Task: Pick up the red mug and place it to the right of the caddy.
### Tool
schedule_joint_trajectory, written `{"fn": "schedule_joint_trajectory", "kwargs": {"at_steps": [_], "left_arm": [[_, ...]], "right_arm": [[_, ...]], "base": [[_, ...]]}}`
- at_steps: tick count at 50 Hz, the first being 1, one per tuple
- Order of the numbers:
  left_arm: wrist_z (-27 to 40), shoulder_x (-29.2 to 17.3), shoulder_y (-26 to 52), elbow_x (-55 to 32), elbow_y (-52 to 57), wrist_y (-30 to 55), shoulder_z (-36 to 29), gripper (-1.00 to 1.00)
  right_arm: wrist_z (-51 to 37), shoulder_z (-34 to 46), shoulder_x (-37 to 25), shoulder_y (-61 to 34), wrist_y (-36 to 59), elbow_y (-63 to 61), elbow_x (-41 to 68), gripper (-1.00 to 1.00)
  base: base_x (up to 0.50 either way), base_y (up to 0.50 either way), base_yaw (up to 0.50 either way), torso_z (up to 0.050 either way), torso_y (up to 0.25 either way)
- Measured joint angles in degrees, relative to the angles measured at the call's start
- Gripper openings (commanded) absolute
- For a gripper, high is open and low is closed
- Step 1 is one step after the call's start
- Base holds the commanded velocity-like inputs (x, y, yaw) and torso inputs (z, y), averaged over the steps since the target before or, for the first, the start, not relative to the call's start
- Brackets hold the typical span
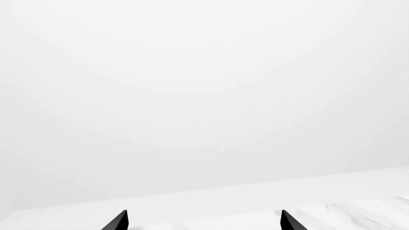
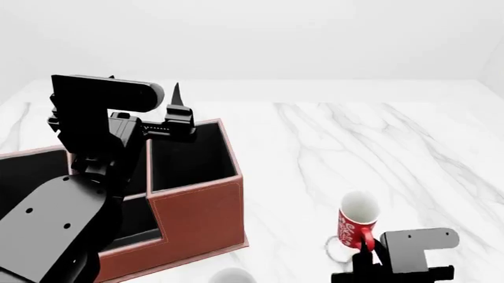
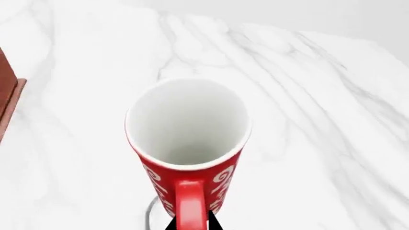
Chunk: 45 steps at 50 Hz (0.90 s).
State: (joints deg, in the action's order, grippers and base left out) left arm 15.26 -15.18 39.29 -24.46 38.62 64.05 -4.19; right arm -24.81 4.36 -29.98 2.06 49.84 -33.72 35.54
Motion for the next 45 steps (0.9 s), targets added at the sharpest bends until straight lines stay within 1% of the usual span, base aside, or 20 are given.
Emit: {"fn": "schedule_joint_trajectory", "kwargs": {"at_steps": [8, 14, 19, 30, 45], "left_arm": [[0.1, -0.2, -0.1, -0.1, -0.4, -0.4, 0.1, 1.0], [0.2, -0.3, 0.0, -0.2, -0.6, -0.6, 0.2, 1.0], [0.3, -0.4, 0.1, -0.3, -0.7, -0.6, 0.2, 1.0], [0.5, -0.5, 0.2, -0.6, -0.7, -0.7, 0.1, 1.0], [0.8, -0.7, 0.1, -0.9, -0.9, -1.1, 0.1, 1.0]], "right_arm": [[3.1, 5.0, -1.6, -12.3, 4.6, -0.6, 0.6, -1.0], [8.6, 8.5, -1.0, -20.1, 3.6, 3.3, 1.0, -1.0], [12.4, 11.5, -0.1, -24.0, 1.7, 7.3, 0.3, -1.0], [17.7, 16.3, 1.6, -26.9, -1.2, 12.8, -0.5, -1.0], [21.8, 20.4, 3.3, -26.3, -4.6, 18.0, -1.4, -1.0]], "base": [[0.0, 0.0, 0.0, 0.0, 0.0], [0.0, 0.0, 0.0, 0.0, 0.0], [0.0, 0.0, 0.0, 0.0, 0.0], [0.0, 0.0, 0.0, 0.0, 0.0], [0.0, 0.0, 0.0, 0.0, 0.0]]}}
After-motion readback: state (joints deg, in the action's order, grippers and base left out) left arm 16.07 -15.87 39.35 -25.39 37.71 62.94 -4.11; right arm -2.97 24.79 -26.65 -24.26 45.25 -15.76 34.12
